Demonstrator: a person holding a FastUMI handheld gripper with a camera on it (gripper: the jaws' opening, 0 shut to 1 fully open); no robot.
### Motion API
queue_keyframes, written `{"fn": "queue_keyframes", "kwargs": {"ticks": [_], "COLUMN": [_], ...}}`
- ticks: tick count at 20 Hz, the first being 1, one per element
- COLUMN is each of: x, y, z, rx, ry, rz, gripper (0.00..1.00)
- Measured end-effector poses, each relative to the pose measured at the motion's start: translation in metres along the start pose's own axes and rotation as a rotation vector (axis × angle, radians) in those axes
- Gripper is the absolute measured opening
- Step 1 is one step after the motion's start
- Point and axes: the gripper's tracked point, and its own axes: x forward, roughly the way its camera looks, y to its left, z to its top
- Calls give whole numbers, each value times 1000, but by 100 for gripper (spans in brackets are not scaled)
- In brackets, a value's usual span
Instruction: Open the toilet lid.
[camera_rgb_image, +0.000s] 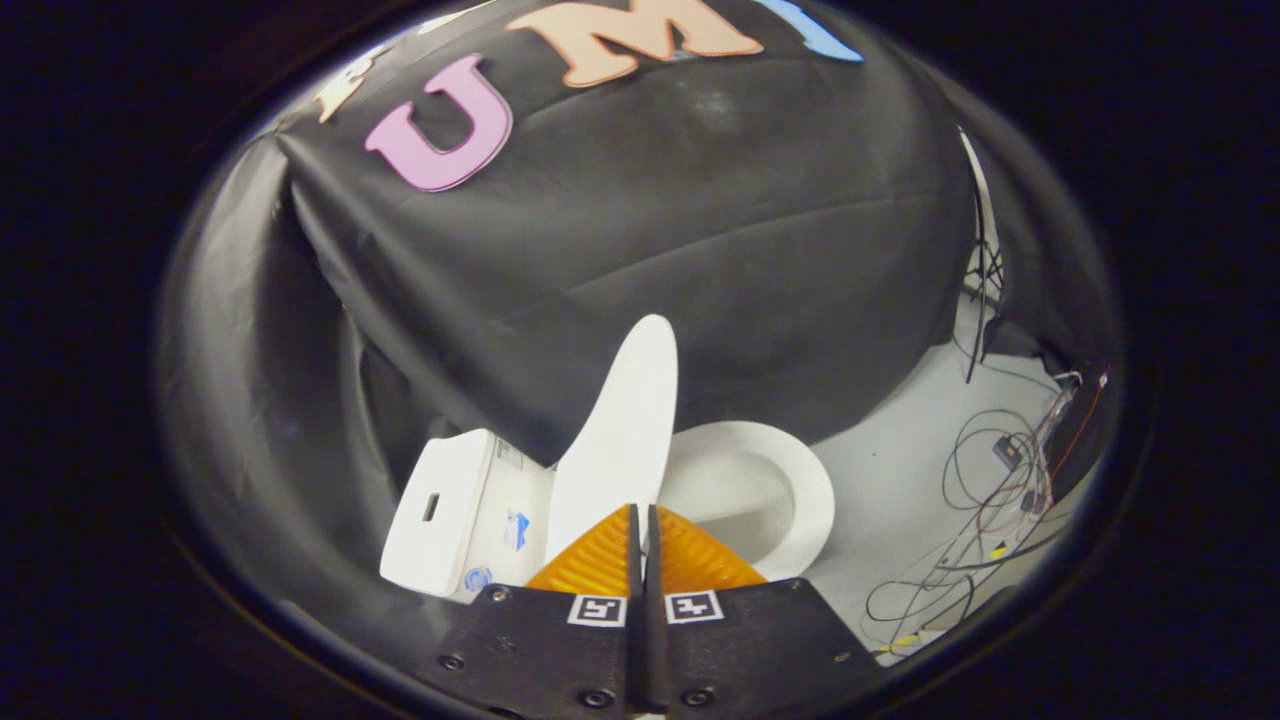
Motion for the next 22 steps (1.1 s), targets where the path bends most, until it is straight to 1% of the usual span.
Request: {"fn": "queue_keyframes", "kwargs": {"ticks": [3,4,5,6,7,8,9,10,11,13,15,18,22], "x": [-17,-23,-29,-25,-19,-9,-2,4,10,25,31,24,22], "y": [19,36,68,93,111,128,142,157,173,195,198,192,188], "z": [9,11,7,2,-3,-12,-21,-27,-36,-65,-75,-62,-59], "rx": [-42,-45,-6,18,-11,-88,-156,-192,-201,-202,-194,-156,-118], "ry": [-14,-21,17,46,39,31,17,20,39,100,131,136,97], "rz": [-3,76,205,249,235,236,254,283,317,367,396,408,391], "gripper": [0,0,0,0,0,0,0,0,0,0,0,0,0]}}
